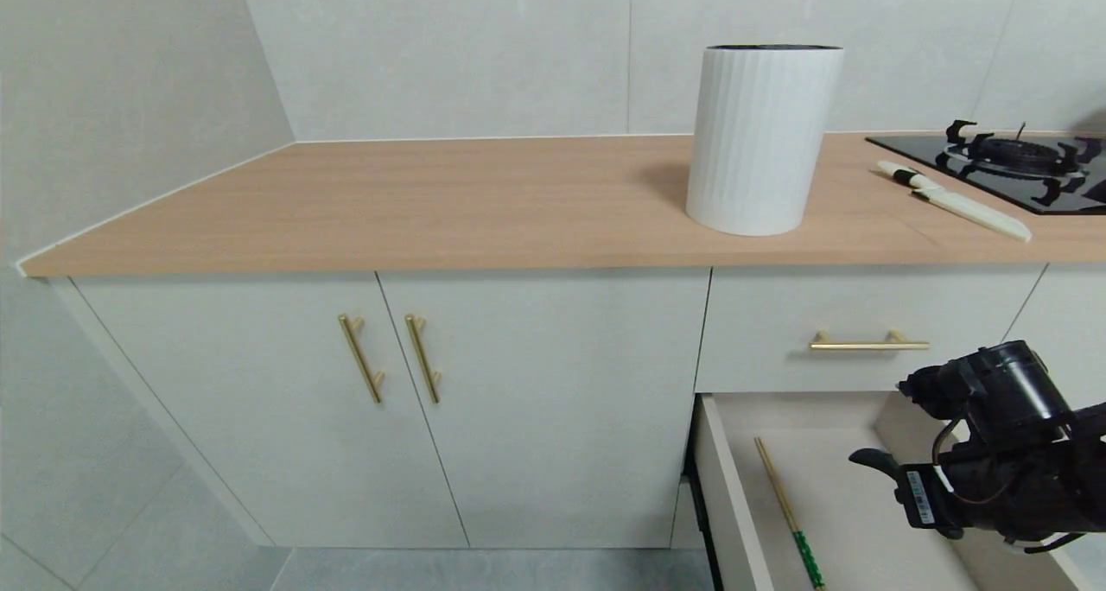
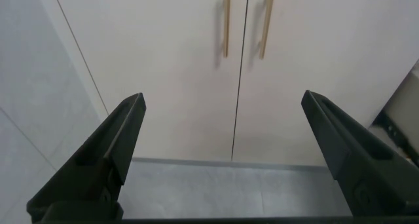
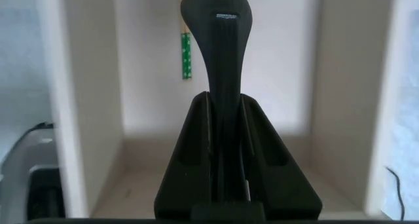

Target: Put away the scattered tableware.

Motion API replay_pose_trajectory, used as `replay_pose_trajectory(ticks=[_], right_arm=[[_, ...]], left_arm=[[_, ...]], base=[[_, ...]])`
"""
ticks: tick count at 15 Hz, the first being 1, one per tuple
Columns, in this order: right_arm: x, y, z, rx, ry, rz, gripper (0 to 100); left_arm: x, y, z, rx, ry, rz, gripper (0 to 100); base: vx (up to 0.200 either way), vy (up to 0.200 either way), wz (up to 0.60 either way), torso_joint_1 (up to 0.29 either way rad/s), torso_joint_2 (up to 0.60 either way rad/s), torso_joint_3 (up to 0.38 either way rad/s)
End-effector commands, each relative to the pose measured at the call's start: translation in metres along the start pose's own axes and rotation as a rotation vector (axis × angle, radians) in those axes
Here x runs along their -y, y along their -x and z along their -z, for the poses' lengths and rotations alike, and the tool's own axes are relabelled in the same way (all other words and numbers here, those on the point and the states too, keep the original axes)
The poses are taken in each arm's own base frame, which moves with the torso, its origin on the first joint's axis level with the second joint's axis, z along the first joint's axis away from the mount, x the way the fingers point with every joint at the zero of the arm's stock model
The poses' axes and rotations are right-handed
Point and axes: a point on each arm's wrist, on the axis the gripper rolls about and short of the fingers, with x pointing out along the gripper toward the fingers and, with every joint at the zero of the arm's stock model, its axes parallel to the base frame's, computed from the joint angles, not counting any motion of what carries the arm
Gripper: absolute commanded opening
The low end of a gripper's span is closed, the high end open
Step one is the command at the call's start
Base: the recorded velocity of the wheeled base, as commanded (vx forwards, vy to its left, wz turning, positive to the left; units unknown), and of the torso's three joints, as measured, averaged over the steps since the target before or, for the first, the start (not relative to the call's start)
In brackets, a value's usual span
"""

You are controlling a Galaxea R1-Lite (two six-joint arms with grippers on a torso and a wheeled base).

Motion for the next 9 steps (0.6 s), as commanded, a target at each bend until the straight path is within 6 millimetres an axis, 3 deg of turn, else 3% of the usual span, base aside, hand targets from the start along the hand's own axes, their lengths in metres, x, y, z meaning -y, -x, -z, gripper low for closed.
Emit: replay_pose_trajectory(ticks=[1, 5, 9], right_arm=[[-0.002, -0.019, 0.005, -0.052, 0.009, 0.013, 0], [-0.006, -0.043, 0.009, -0.056, 0.010, 0.039, 0], [-0.001, -0.050, 0.006, -0.039, -0.012, 0.048, 0]], left_arm=[[0.000, 0.000, 0.000, 0.002, 0.000, -0.001, 100], [0.000, 0.000, 0.000, 0.002, 0.000, -0.001, 100], [0.000, 0.000, 0.000, 0.000, 0.000, -0.001, 100]], base=[[0.000, 0.000, 0.00, -0.076, 0.44, 0.354], [0.000, 0.000, 0.00, -0.039, 0.40, 0.344], [0.000, 0.000, 0.00, -0.005, 0.08, 0.065]])
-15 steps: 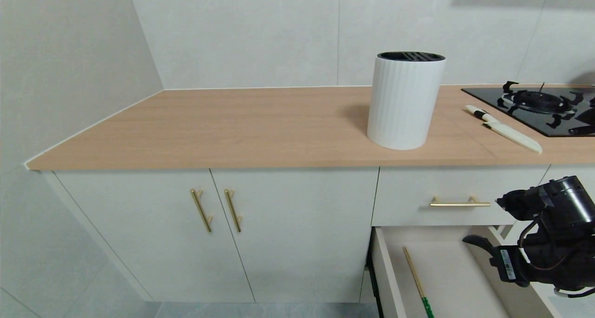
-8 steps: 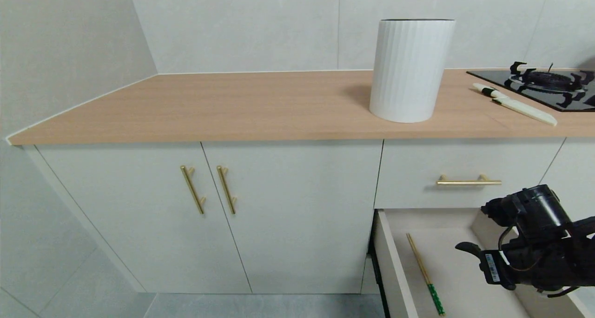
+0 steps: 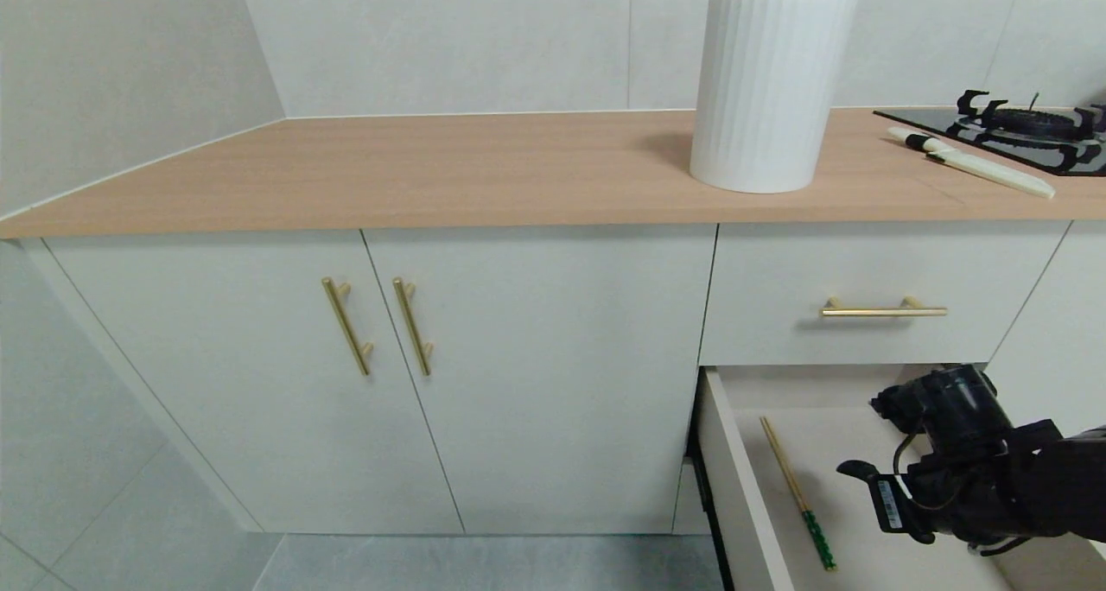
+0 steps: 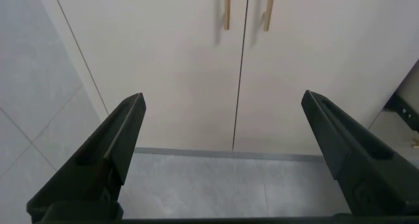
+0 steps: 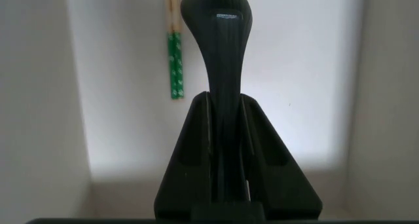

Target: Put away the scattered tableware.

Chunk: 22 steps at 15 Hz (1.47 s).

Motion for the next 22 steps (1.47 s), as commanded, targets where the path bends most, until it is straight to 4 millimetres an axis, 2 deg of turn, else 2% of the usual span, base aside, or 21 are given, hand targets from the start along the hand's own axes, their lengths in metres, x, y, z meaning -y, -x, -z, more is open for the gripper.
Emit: replay_pose_trajectory(ticks=[1, 2, 9, 14, 17, 22], right_arm=[[0.001, -0.006, 0.001, -0.018, -0.002, 0.006, 0], [0.002, -0.008, 0.001, -0.018, -0.007, 0.011, 0], [0.000, -0.094, 0.013, -0.001, -0.022, 0.033, 0], [-0.006, -0.129, 0.027, 0.063, 0.021, 0.026, 0], [-0.006, -0.134, 0.031, 0.138, 0.041, 0.020, 0], [-0.006, -0.135, 0.031, 0.144, 0.041, 0.014, 0]], left_arm=[[0.000, 0.000, 0.000, -0.001, 0.000, -0.001, 100], [0.000, 0.000, 0.000, -0.001, 0.000, -0.001, 100], [0.000, 0.000, 0.000, -0.001, 0.000, -0.001, 100], [0.000, 0.000, 0.000, -0.001, 0.000, -0.001, 100], [0.000, 0.000, 0.000, -0.001, 0.000, -0.001, 100], [0.000, 0.000, 0.000, -0.001, 0.000, -0.001, 100]], base=[[0.000, 0.000, 0.00, 0.000, 0.00, 0.000], [0.000, 0.000, 0.00, 0.000, 0.00, 0.000], [0.000, 0.000, 0.00, 0.000, 0.00, 0.000], [0.000, 0.000, 0.00, 0.000, 0.00, 0.000], [0.000, 0.000, 0.00, 0.000, 0.00, 0.000], [0.000, 0.000, 0.00, 0.000, 0.00, 0.000]])
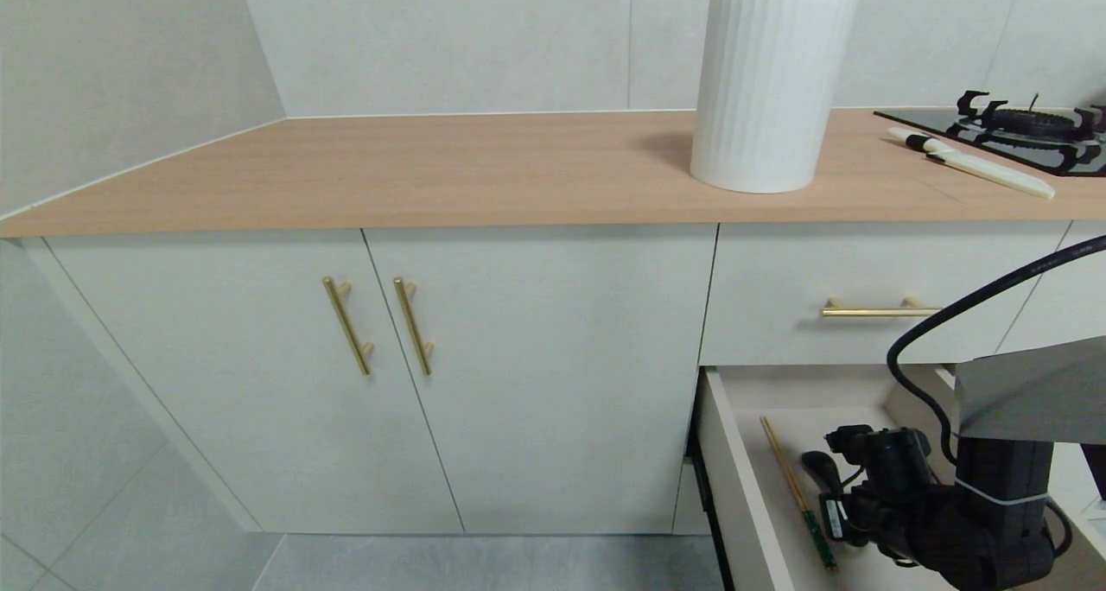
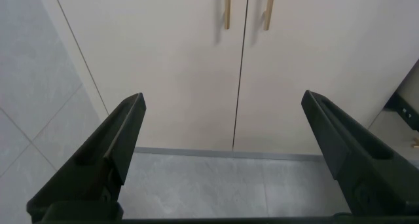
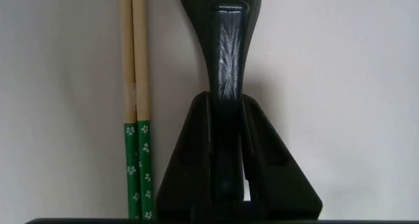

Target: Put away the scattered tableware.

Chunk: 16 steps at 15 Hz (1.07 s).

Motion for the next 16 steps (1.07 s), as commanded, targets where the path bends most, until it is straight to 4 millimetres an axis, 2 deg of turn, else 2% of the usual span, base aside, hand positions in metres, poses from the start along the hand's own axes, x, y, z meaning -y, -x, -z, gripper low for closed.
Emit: replay_pose_trajectory(ticks=[1, 2, 3, 9, 11, 12, 13, 14, 15, 16], right_arm=[[0.000, -0.001, 0.003, -0.014, 0.003, 0.001, 0], [0.000, -0.001, 0.003, -0.014, 0.003, 0.001, 0], [0.000, -0.001, 0.003, -0.014, 0.003, -0.001, 100], [0.000, -0.001, 0.003, -0.011, 0.001, -0.001, 100], [0.001, 0.007, -0.004, 0.018, -0.010, -0.003, 100], [0.008, 0.022, -0.016, 0.071, -0.031, 0.001, 100], [0.014, 0.049, -0.030, 0.138, -0.049, -0.002, 100], [0.019, 0.070, -0.036, 0.183, -0.060, -0.003, 100], [0.021, 0.080, -0.038, 0.204, -0.063, -0.005, 100], [0.027, 0.112, -0.045, 0.280, -0.078, -0.007, 100]], left_arm=[[0.000, 0.000, 0.000, -0.002, 0.000, -0.001, 100], [0.000, 0.000, 0.000, 0.001, 0.000, -0.001, 100], [0.000, 0.000, 0.000, -0.002, 0.000, -0.001, 100], [0.000, 0.000, 0.000, -0.001, 0.000, -0.001, 100], [0.000, 0.000, 0.000, -0.001, 0.000, -0.001, 100], [0.000, 0.000, 0.000, 0.001, 0.000, -0.001, 100], [0.000, 0.000, 0.000, -0.001, 0.000, -0.001, 100], [0.000, 0.000, 0.000, -0.001, 0.000, -0.001, 100], [0.000, 0.000, 0.000, -0.001, 0.000, -0.001, 100], [0.000, 0.000, 0.000, -0.001, 0.000, -0.001, 100]], base=[[0.000, 0.000, 0.00, 0.000, 0.00, 0.000], [0.000, 0.000, 0.00, 0.000, 0.00, 0.000], [0.000, 0.000, 0.00, 0.000, 0.00, 0.000], [0.000, 0.000, 0.00, 0.000, 0.00, 0.000], [0.000, 0.000, 0.00, 0.000, 0.00, 0.000], [0.000, 0.000, 0.00, 0.000, 0.00, 0.000], [0.000, 0.000, 0.00, 0.000, 0.00, 0.000], [0.000, 0.000, 0.00, 0.000, 0.00, 0.000], [0.000, 0.000, 0.00, 0.000, 0.00, 0.000], [0.000, 0.000, 0.00, 0.000, 0.00, 0.000]])
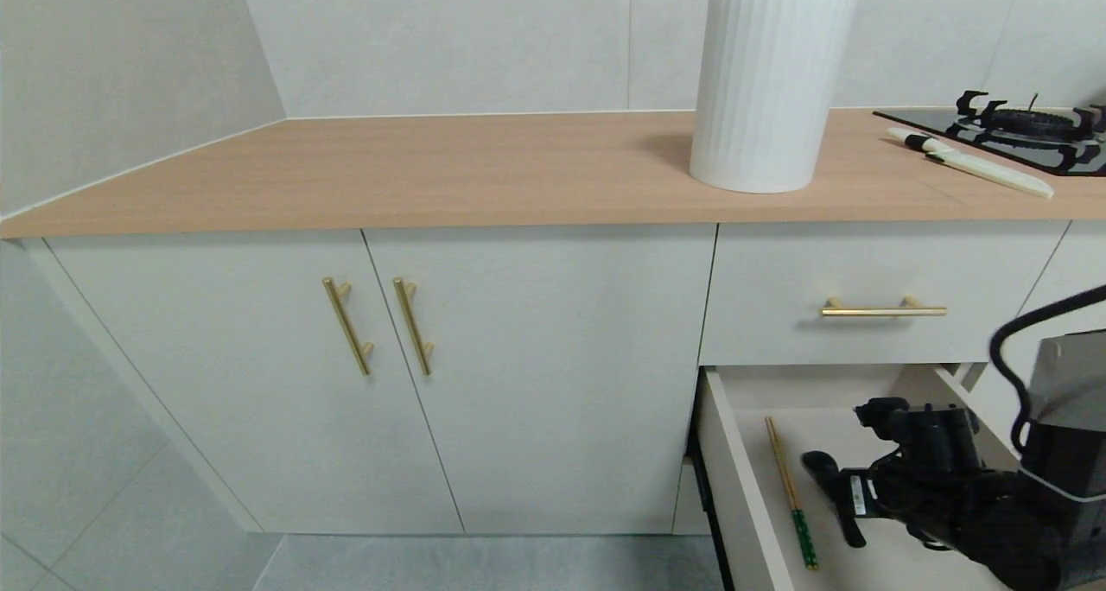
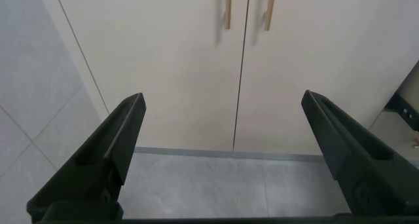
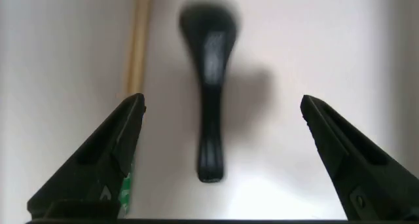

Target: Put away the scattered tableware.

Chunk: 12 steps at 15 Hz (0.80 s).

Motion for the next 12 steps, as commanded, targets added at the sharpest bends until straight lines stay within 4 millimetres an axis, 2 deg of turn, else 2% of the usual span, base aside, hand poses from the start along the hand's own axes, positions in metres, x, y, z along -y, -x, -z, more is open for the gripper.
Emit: replay_pose_trajectory(ticks=[1, 4, 5, 6, 7, 9, 12], right_arm=[[0.016, 0.074, -0.032, 0.192, -0.041, -0.006, 100], [0.026, 0.132, -0.059, 0.237, -0.050, -0.013, 100], [0.028, 0.141, -0.066, 0.226, -0.049, -0.018, 100], [0.031, 0.166, -0.073, 0.165, -0.053, -0.059, 100], [0.034, 0.187, -0.072, 0.114, -0.050, -0.142, 100], [0.037, 0.211, -0.061, 0.032, -0.036, -0.238, 100], [0.038, 0.220, -0.033, -0.067, -0.011, -0.252, 100]], left_arm=[[0.000, 0.000, 0.000, -0.001, 0.000, 0.001, 100], [0.000, 0.000, 0.000, 0.001, 0.000, -0.001, 100], [0.000, 0.000, 0.000, -0.001, 0.000, -0.001, 100], [0.000, 0.000, 0.000, -0.001, 0.000, -0.001, 100], [0.000, 0.000, 0.000, -0.002, 0.000, -0.001, 100], [0.000, 0.000, 0.000, -0.001, 0.000, -0.001, 100], [0.000, 0.000, 0.000, -0.001, 0.000, -0.001, 100]], base=[[0.000, 0.000, 0.00, 0.000, 0.00, 0.000], [0.000, 0.000, 0.00, 0.000, 0.00, 0.000], [0.000, 0.000, 0.00, 0.000, 0.00, 0.000], [0.000, 0.000, 0.00, 0.000, 0.00, 0.000], [0.000, 0.000, 0.00, 0.000, 0.00, 0.000], [0.000, 0.000, 0.00, 0.000, 0.00, 0.000], [0.000, 0.000, 0.00, 0.000, 0.00, 0.000]])
